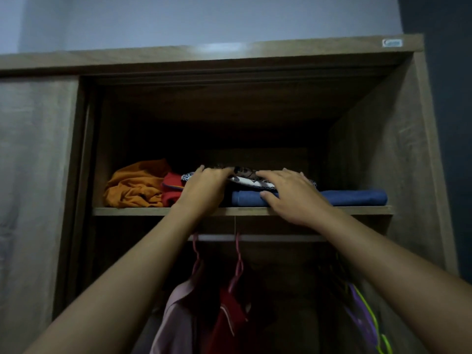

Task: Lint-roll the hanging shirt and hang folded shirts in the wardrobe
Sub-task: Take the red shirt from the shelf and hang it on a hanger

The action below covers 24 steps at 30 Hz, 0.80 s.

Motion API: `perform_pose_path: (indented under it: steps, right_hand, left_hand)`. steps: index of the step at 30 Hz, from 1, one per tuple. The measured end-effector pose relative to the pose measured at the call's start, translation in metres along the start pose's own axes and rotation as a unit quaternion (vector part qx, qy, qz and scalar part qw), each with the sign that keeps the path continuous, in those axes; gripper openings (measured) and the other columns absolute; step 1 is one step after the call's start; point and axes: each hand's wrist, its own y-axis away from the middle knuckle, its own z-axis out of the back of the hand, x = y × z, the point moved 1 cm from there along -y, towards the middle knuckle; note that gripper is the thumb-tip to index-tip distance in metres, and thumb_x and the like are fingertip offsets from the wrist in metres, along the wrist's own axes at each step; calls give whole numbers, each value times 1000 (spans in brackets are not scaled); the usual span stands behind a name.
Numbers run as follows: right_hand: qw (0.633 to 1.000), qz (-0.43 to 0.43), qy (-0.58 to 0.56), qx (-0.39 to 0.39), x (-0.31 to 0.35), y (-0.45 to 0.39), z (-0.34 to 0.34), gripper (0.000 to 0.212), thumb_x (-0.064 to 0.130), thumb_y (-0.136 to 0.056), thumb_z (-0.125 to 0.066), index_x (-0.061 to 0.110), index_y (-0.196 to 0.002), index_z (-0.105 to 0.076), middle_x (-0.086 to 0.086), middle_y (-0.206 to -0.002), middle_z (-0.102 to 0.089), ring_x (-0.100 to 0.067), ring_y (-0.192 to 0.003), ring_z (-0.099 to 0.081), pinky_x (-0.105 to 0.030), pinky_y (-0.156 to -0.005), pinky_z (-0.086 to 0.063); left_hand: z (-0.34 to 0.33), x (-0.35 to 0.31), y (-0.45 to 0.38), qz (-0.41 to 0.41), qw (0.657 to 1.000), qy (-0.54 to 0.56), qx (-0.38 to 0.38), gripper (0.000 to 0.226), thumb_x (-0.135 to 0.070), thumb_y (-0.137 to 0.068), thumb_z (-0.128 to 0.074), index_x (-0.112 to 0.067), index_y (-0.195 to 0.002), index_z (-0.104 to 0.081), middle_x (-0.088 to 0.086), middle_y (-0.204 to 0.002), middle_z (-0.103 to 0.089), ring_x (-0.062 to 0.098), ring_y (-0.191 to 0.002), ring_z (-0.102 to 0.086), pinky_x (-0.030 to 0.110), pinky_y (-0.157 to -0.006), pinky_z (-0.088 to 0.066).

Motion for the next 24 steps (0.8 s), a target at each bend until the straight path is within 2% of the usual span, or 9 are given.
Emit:
perform_pose_path:
  steps: [3,5,7,9,13,15,18,21,24]
  right_hand:
    - [1000,-11,13,0,-7,-16,-1,42,34,-96,-47,32,-138,-41,0,-135,-53,-22,-126,-47,-50,-108,-36]
    - [999,-23,13,18,-15,-26,-1,43,24,-94,-51,32,-135,-45,0,-131,-53,-20,-118,-50,-46,-101,-44]
    - [996,-32,-38,74,-21,-34,2,47,17,-92,-52,33,-136,-45,2,-125,-53,-14,-105,-54,-34,-86,-49]
    - [985,-42,-83,147,-27,-43,10,53,12,-90,-53,32,-139,-44,6,-120,-48,-10,-97,-54,-26,-74,-44]
    - [967,-46,-49,244,-45,-54,22,59,11,-87,-53,29,-142,-41,2,-126,-50,-15,-105,-52,-35,-92,-44]
    - [969,-37,-21,242,-54,-55,20,54,11,-90,-53,29,-140,-43,0,-128,-54,-16,-110,-52,-37,-98,-42]
    - [983,-2,54,178,-64,-54,18,50,6,-91,-51,32,-134,-51,2,-130,-57,-19,-115,-53,-35,-98,-41]
    - [989,-4,76,123,-81,-53,26,49,2,-90,-52,29,-129,-56,-1,-127,-60,-20,-114,-56,-36,-98,-45]
    - [987,-40,117,101,-103,-46,47,49,0,-89,-53,29,-128,-58,-6,-126,-60,-25,-112,-57,-38,-95,-47]
  left_hand:
    - [-3,3,4,-7,999,23,-25,36,-14,-91,-56,-20,-126,-51,5,-118,-64,23,-107,-62,36,-90,-51]
    - [-4,6,6,-19,998,43,-32,31,-14,-93,-52,-18,-123,-53,7,-114,-65,25,-103,-63,37,-82,-53]
    - [-4,9,4,-29,997,62,-26,28,-15,-93,-50,-16,-120,-55,8,-112,-65,25,-100,-63,39,-80,-53]
    - [-5,13,0,-26,997,70,-15,28,-16,-90,-54,-18,-118,-55,6,-112,-63,24,-100,-61,37,-80,-52]
    - [-7,22,-12,4,998,48,27,32,-21,-88,-58,-19,-119,-55,4,-115,-59,22,-102,-58,33,-81,-49]
    - [-10,24,-15,24,998,33,44,28,-22,-90,-54,-19,-118,-57,7,-114,-61,26,-101,-60,36,-80,-49]
    - [-17,25,-21,48,996,46,66,26,-19,-92,-52,-18,-117,-56,12,-113,-63,33,-98,-62,43,-83,-53]
    - [-22,15,-32,20,994,83,74,31,-11,-92,-50,-15,-122,-56,16,-115,-64,34,-101,-63,46,-86,-53]
    - [-21,-7,-47,-23,988,122,93,28,-11,-93,-51,-14,-121,-57,13,-115,-63,29,-102,-62,42,-88,-51]
